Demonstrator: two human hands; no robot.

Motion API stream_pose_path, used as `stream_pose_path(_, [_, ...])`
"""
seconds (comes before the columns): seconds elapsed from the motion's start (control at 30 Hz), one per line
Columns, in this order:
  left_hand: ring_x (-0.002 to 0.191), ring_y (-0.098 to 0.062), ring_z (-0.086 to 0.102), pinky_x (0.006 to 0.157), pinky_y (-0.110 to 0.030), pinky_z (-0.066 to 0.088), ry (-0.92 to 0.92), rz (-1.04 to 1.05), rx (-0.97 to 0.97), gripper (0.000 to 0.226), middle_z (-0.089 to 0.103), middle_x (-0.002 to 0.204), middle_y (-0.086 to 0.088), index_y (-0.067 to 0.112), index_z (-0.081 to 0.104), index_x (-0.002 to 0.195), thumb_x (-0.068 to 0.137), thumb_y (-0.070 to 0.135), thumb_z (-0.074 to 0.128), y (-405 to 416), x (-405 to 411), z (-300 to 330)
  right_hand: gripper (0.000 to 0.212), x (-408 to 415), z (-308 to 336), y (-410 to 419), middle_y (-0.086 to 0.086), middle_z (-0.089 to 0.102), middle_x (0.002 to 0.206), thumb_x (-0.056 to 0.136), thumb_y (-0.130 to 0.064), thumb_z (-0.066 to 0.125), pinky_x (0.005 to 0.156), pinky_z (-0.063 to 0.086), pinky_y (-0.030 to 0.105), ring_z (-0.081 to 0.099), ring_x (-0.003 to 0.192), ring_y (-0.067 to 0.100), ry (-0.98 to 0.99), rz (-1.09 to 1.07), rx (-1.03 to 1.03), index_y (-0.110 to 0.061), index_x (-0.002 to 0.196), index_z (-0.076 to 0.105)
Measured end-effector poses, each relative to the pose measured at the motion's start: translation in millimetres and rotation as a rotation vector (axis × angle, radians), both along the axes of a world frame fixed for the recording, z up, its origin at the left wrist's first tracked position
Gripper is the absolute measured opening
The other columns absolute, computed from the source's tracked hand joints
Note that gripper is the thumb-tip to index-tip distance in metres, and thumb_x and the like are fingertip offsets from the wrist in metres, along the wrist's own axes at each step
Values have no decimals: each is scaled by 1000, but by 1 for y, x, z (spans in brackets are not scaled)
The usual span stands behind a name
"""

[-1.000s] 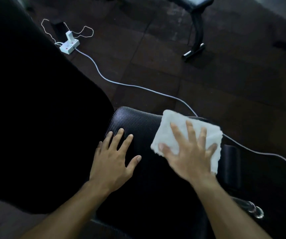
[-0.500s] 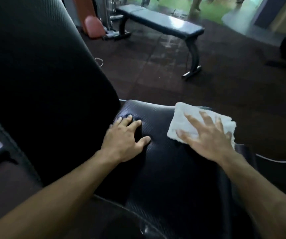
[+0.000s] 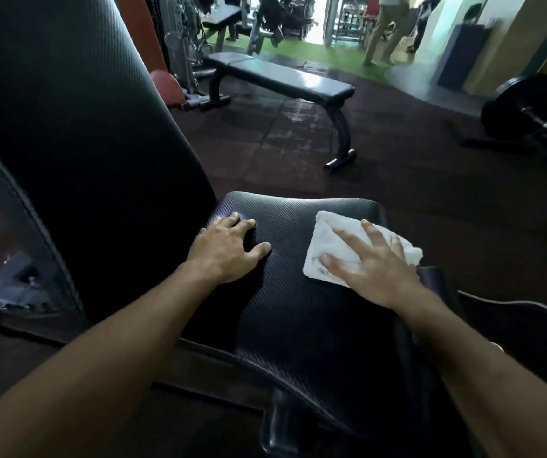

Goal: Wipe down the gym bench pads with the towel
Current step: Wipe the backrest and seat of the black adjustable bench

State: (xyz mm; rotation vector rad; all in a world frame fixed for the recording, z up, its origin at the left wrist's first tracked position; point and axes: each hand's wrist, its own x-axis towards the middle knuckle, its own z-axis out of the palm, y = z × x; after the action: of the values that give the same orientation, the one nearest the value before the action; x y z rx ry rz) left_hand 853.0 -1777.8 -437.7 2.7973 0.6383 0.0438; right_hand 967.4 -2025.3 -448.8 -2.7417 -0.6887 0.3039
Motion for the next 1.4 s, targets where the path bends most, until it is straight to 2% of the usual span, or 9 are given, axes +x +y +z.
stream_pose_path(0.07, [151,-21,14,122,-44,17,16,-8,-7,78,17,164,2,31,30,154,89,74,40,1,-1,0,112,8,10,11,-10,0,169,38,-113,9,119,11,68,-2,155,37,24,-47,-17,-73,142,3])
stream_pose_path(0.27, [151,-21,14,122,-43,17,13,-23,-11,79,16,165,1,31,28,154,89,75,38,4,-1,-2,76,-57,15,-3,-16,-6,169,82,-90,32,112,5,77,-10,154,37,-29,2,-102,-65,150,8])
stream_pose_path(0.47, [152,-20,11,122,-45,17,17,-16,-46,81,14,165,4,34,27,154,87,77,40,6,-4,0,82,-25,27,12,-18,-7,168,75,-95,40,111,11,78,-9,154,39,68,-46,-69,-71,146,6])
stream_pose_path(0.67, [151,-20,13,121,-44,19,-5,-16,-27,81,17,165,4,36,30,153,85,78,40,8,-2,-6,74,-80,15,-20,-21,-9,167,80,-90,34,113,6,74,-14,154,33,-2,3,-61,-69,147,8])
stream_pose_path(0.8, [152,-21,13,122,-43,17,3,-15,-45,80,15,165,2,34,28,154,87,76,41,6,-3,-3,88,-73,11,-20,-19,-7,167,64,-102,26,115,10,75,-10,155,35,0,10,-47,-72,144,6])
stream_pose_path(0.97, [148,-26,25,119,-46,26,-191,-78,-120,77,23,163,-5,32,33,152,87,70,52,-9,-33,1,76,-89,22,-10,-18,-7,168,80,-91,32,113,9,77,-10,154,35,-8,-15,-85,-68,148,9])
stream_pose_path(1.13, [145,-24,28,118,-44,25,-274,-130,66,76,33,158,-2,32,47,144,83,76,33,-16,-73,-8,87,-124,13,-29,-19,-11,167,68,-99,15,113,7,76,-12,155,33,-100,105,-151,-68,148,1])
stream_pose_path(1.27, [143,-24,31,116,-45,28,-307,-86,40,75,37,156,-2,31,51,141,84,74,28,-16,-90,-14,80,-96,25,3,-16,-5,169,78,-92,30,109,8,80,-8,154,38,-31,61,-150,-66,150,6])
stream_pose_path(1.4, [144,-21,27,116,-41,25,-321,-79,17,73,35,157,0,32,48,142,87,72,25,-24,-99,-21,77,-130,20,-5,-14,-8,169,81,-91,19,110,6,79,-10,155,37,-134,162,-165,-63,151,-1])
